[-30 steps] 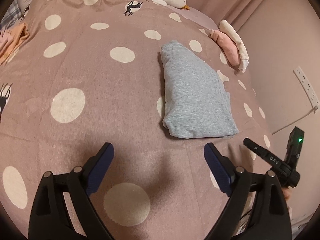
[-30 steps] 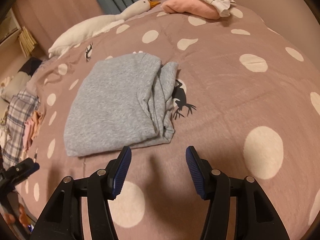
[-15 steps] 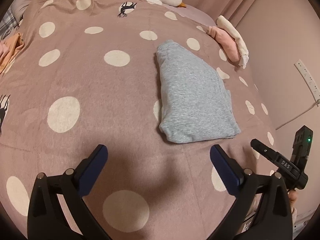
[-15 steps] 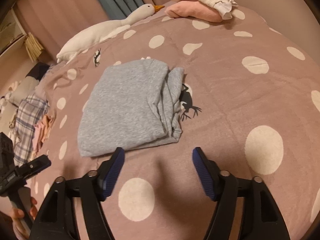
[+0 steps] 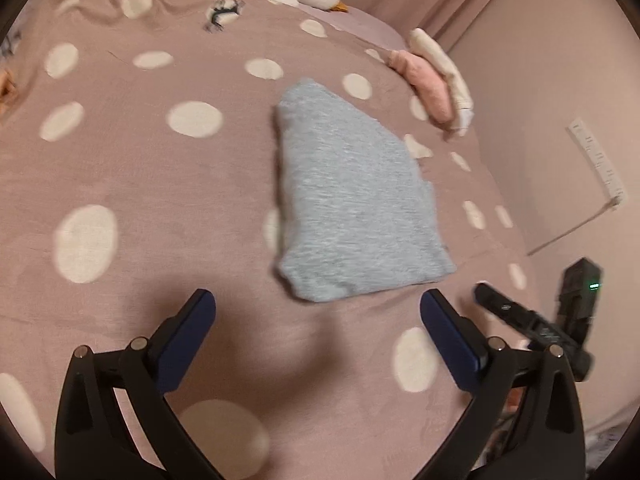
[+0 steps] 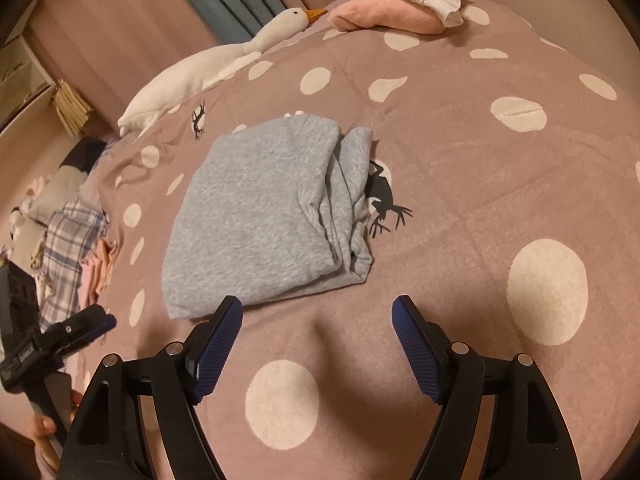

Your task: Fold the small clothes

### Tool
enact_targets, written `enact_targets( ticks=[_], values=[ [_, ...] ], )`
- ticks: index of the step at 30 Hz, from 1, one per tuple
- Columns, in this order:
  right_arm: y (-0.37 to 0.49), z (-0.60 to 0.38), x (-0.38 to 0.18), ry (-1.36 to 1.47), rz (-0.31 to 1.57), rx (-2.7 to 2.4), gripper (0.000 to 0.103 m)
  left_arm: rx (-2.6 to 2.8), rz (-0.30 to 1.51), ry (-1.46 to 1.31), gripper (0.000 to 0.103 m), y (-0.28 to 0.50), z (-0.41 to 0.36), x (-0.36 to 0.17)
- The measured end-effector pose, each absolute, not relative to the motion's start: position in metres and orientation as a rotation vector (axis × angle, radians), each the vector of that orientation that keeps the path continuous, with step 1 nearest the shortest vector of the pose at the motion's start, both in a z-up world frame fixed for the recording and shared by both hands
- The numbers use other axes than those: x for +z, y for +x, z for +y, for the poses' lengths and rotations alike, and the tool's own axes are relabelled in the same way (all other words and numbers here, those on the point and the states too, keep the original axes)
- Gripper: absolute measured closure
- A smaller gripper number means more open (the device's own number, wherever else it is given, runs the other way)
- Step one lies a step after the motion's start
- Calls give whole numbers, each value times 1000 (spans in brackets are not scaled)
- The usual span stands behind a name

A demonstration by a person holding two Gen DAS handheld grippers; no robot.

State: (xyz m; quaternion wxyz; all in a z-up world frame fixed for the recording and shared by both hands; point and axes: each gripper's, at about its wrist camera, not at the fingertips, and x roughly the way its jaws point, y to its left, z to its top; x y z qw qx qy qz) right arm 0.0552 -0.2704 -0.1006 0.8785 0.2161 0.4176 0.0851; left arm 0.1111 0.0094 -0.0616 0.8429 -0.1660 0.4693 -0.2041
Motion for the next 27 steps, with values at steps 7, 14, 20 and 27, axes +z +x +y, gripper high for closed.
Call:
enact_targets(
  ticks=[7, 14, 20, 27],
  values=[
    [58, -284, -107, 573, 826, 235, 21, -605, 1065, -450, 0, 127, -1, -77],
    [61, -289, -113, 633, 807, 281, 19, -619, 1102, -525, 0, 146, 2, -87],
    [69, -292, -116, 616, 797, 269, 19, -627, 1139, -527, 0, 169, -2, -92],
    [81, -295, -126, 608, 865, 271, 19, -620, 1171, -550, 1, 190, -2, -102]
  ],
)
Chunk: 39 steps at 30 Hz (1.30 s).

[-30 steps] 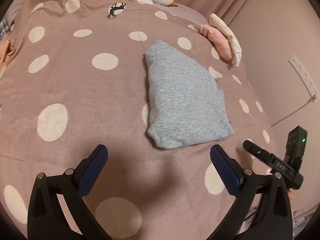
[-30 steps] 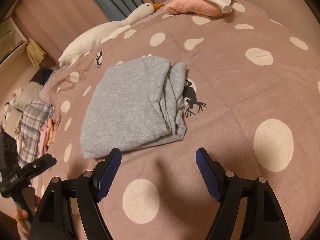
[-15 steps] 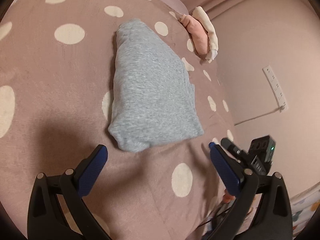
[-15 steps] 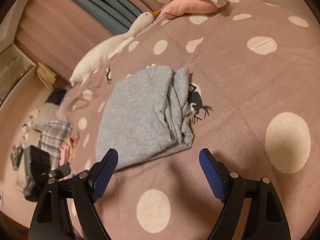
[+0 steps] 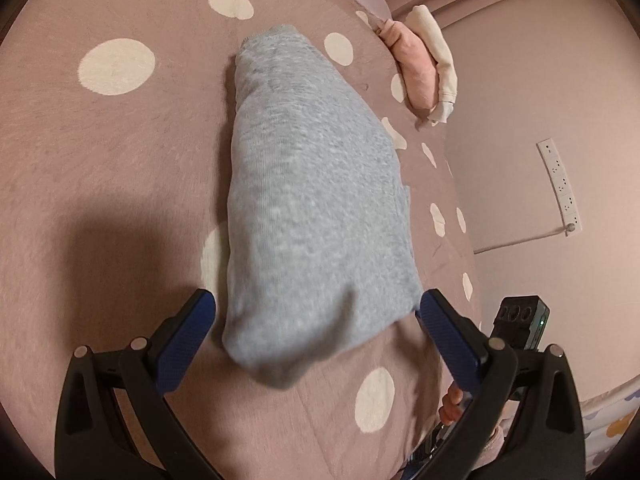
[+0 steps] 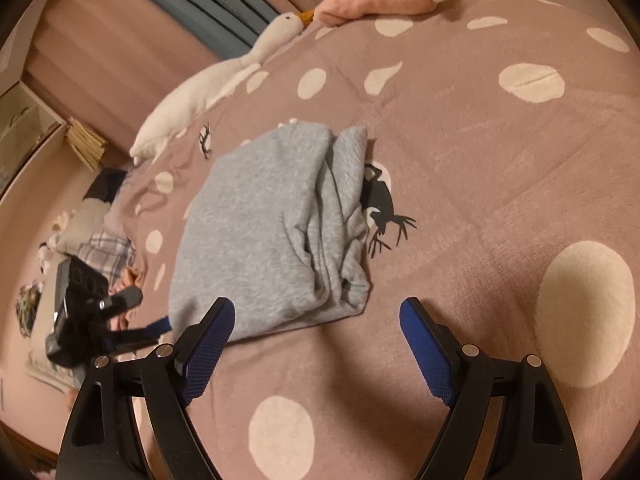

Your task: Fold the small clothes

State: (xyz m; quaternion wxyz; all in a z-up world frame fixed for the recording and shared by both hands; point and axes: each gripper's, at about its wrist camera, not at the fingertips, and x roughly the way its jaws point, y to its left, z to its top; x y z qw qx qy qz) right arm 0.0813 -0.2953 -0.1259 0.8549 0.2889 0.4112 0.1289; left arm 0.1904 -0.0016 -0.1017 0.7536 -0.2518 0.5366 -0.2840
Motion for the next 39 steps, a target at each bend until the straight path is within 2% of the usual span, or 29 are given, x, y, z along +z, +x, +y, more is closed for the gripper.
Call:
enact_targets(
  ticks=[22, 36, 39],
  values=[
    [142, -283, -137, 641, 893, 336, 19, -593, 1232, -491, 1, 234, -27, -124],
    [172, -291, -143, 698, 877, 352, 35, -559, 1236, -477, 1, 239, -44, -134],
    [176, -283, -141, 653, 884, 351, 42, -553, 1238, -473, 1, 236, -48, -136]
  ],
)
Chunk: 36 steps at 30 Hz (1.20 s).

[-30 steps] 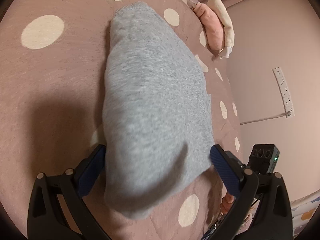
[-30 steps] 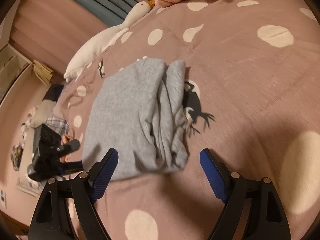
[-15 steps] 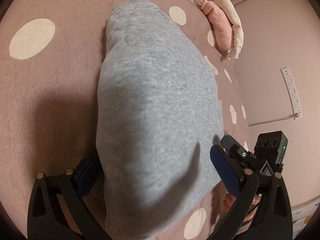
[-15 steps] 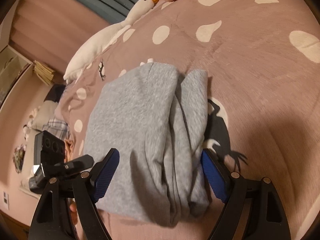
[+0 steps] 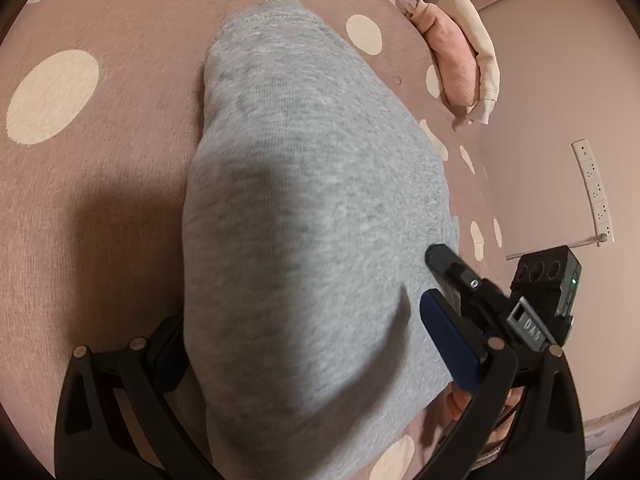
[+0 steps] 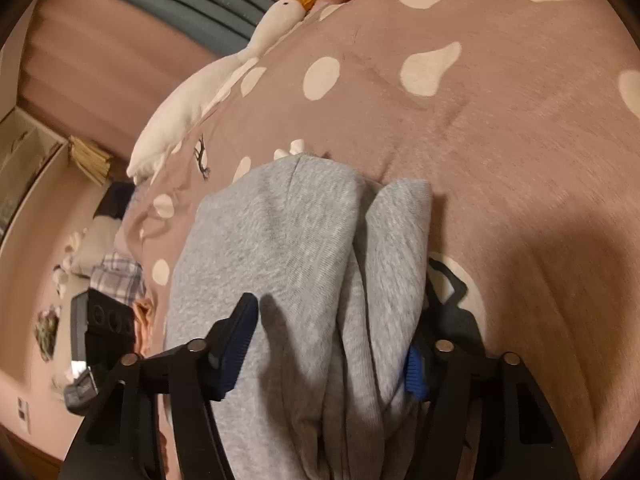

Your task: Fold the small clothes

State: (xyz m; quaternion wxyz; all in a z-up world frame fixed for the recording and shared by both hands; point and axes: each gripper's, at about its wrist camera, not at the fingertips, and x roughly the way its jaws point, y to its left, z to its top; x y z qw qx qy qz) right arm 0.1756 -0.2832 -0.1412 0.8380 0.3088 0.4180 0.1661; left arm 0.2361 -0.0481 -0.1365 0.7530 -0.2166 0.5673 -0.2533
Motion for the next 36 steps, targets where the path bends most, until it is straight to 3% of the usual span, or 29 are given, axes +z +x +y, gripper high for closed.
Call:
enact_targets(
  ticks=[6, 20, 26, 36],
  values=[
    [172, -275, -139, 566, 881, 355, 61, -531, 1218, -463, 2, 229, -54, -140],
    [174, -263, -132, 457, 876, 306, 64, -460, 1197, -298, 15, 222, -67, -137],
    [168, -248, -118, 336, 835, 266, 71, -444, 1187, -295, 24, 219, -63, -135],
    [159, -236, -99, 280, 755, 265, 74, -438, 1149, -287, 38, 210, -56, -124]
  ],
)
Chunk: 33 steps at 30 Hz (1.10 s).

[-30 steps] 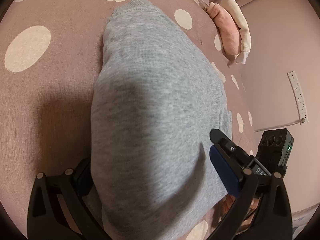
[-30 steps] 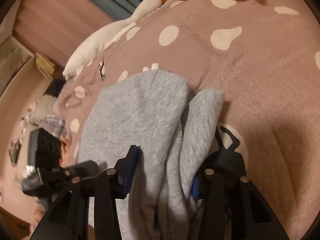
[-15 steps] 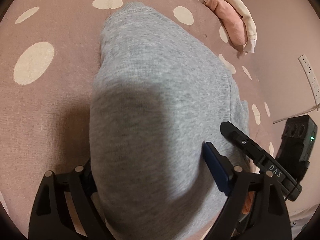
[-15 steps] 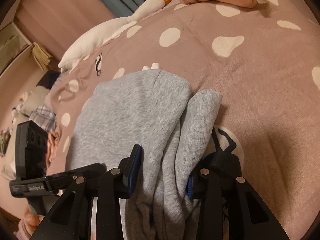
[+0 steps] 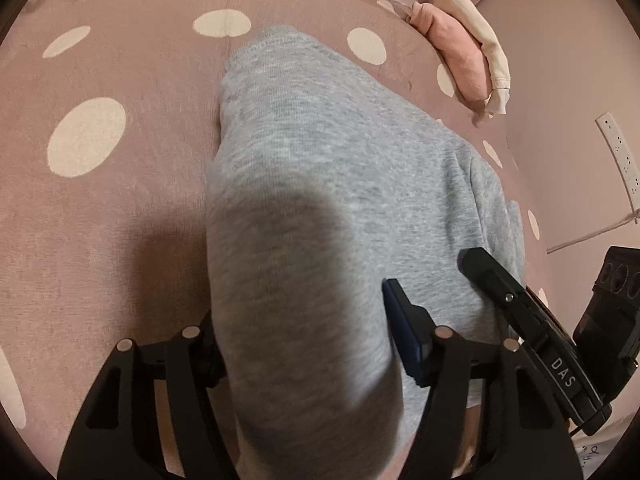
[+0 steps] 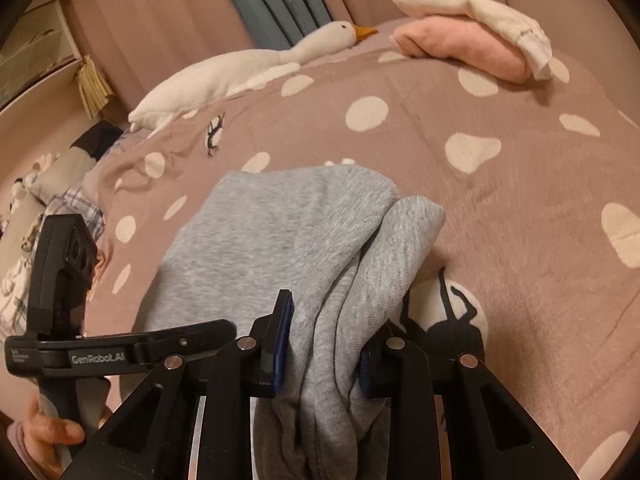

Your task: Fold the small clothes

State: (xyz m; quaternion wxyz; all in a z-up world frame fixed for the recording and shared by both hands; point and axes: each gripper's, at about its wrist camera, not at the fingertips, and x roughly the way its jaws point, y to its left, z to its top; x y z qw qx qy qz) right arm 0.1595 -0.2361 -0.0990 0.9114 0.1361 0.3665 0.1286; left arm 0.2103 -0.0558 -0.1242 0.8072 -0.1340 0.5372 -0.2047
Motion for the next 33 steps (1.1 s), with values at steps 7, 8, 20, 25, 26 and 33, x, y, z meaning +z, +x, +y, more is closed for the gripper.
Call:
enact_targets(
  ticks=[7, 8, 20, 25, 26, 33],
  values=[
    [150, -233, -91, 255, 717, 269, 75, -446, 1125, -256, 40, 200, -56, -116],
    [148, -232, -90, 250, 715, 268, 75, -449, 1123, -253, 40, 200, -58, -115],
    [127, -227, -78, 227, 683, 276, 75, -466, 1099, -237, 41, 182, -57, -105],
    [119, -224, -74, 225, 670, 288, 75, -462, 1079, -239, 41, 171, -50, -99],
    [118, -222, -72, 222, 667, 292, 75, -461, 1075, -241, 41, 170, -48, -98],
    [109, -204, -63, 198, 647, 323, 75, -437, 1048, -250, 41, 162, -28, -89]
  ],
)
